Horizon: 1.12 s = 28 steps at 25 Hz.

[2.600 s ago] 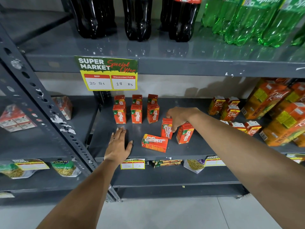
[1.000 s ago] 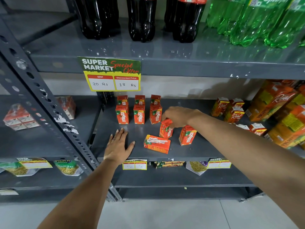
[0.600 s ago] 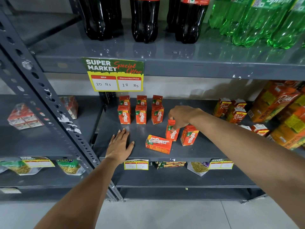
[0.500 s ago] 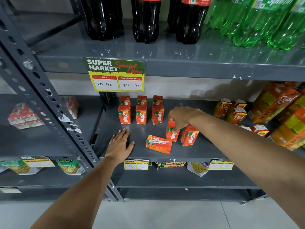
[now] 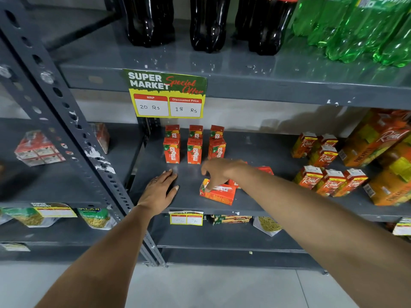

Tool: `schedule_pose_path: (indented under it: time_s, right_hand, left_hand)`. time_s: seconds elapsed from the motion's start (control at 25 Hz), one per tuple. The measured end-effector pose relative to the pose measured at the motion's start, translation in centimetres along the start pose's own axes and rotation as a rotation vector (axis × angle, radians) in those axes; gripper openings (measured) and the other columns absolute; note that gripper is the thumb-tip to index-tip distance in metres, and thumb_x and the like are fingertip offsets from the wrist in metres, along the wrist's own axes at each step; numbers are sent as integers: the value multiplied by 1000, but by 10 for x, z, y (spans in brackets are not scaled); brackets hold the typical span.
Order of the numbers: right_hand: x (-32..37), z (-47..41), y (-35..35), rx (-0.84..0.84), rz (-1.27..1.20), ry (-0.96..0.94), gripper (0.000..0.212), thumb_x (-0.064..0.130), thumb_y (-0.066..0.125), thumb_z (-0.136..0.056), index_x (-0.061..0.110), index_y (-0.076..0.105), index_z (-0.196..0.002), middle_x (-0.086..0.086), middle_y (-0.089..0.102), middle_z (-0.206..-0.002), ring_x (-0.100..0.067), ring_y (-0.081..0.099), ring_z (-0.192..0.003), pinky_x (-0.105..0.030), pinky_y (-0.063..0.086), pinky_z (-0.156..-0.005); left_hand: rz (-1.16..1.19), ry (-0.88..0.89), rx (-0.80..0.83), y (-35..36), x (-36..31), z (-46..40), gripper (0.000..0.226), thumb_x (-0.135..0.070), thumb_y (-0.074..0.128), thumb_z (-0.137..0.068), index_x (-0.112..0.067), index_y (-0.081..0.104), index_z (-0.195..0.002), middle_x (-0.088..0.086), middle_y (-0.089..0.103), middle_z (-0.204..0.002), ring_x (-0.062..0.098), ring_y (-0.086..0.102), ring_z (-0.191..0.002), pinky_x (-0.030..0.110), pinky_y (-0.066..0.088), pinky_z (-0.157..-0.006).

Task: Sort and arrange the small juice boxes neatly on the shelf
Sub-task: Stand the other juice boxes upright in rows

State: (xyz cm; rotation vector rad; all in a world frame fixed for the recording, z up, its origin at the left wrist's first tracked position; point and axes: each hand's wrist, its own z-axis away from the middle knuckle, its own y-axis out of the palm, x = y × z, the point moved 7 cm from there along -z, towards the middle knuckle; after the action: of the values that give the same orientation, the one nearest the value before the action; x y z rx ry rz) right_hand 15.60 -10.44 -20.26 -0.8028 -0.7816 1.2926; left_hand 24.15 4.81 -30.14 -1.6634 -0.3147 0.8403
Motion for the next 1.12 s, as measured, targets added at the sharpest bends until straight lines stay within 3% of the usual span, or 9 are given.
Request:
schedule_pose_path:
  time_s: [0.2,0.4,0.52,0.64,0.88,1.04,1.12]
  right_hand:
    - [4,-10,20,28,-26,61,78,43,80,-76,14,48,-141,-9,54,-138,-31,56,-119,-38,51,-92]
    - [-8,-3,-16,-68,-90,62,47,35,80,-74,7,63,-109,-11,67,-110,-27,67,-94,-31,54,-70]
    - [-15,6,-40,-150,-137,89,45,37,78,-75,6,65,-106,-8,68,-104,-26,66,-92,-30,53,-68]
    - [-11,13,-52,-251,-156,101,35,38,74,-80,9,61,-94,-4,60,-93,-23,60,-88,-23,39,-54]
    - [-7,13,-42,-346,-236,177,36,34,75,-80,17,45,-68,-1,56,-82,-20,56,-78,-27,40,-62]
    - [-9,7,-31,-316,-248,191,44,44,72,-82,21,38,-64,1,49,-75,-22,57,-80,-29,39,-67]
    - [-10,3,-32,-265,-200,161,46,53,72,-79,17,45,-72,1,51,-79,-24,57,-85,-30,40,-70]
  left_hand:
    - [21,-21,1,1,2,0,55,-42,39,-99,-20,28,-148,-2,21,-158,16,14,-146,35,12,-119]
    - [40,-24,-25,-2,3,1,55,-42,41,-98,-21,30,-148,-1,23,-158,17,17,-145,33,12,-118]
    - [46,-20,-39,-4,1,2,54,-41,41,-98,-20,31,-148,-1,24,-158,18,17,-145,32,12,-117]
    - [51,-18,-38,-4,1,2,54,-41,41,-98,-21,32,-147,-1,24,-157,18,18,-145,33,13,-117]
    - [23,-31,-6,-1,2,0,55,-42,38,-99,-22,28,-148,-2,20,-159,16,15,-146,33,10,-117]
    - [30,-26,-13,-1,2,0,54,-41,40,-99,-20,31,-148,0,22,-158,17,16,-146,35,12,-118]
    - [40,-20,-16,-1,1,1,54,-40,41,-98,-19,32,-147,1,23,-158,17,16,-146,36,13,-119]
